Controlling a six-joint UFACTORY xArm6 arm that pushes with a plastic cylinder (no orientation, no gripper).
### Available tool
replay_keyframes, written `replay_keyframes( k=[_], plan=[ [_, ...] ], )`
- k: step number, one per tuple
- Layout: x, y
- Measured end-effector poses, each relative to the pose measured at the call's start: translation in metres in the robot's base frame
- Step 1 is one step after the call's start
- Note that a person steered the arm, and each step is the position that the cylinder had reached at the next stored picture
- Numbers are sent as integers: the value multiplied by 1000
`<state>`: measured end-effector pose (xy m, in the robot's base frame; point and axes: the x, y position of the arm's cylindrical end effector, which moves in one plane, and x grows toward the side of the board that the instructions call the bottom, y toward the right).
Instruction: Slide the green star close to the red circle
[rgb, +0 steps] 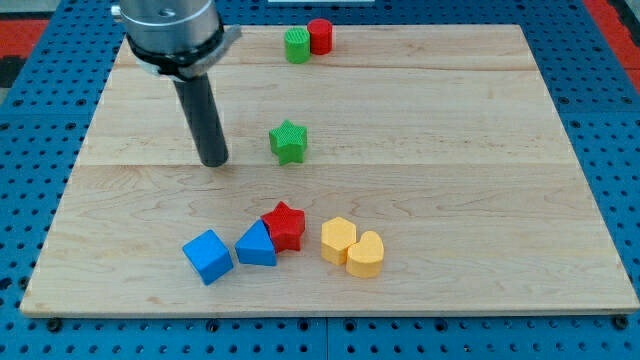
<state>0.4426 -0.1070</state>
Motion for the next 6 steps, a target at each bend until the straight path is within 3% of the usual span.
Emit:
replay_keyframes(
  k=[1,2,5,6],
  plan=[
    [0,90],
    [-55,96],
    [-141,93],
    [-165,125]
  ],
)
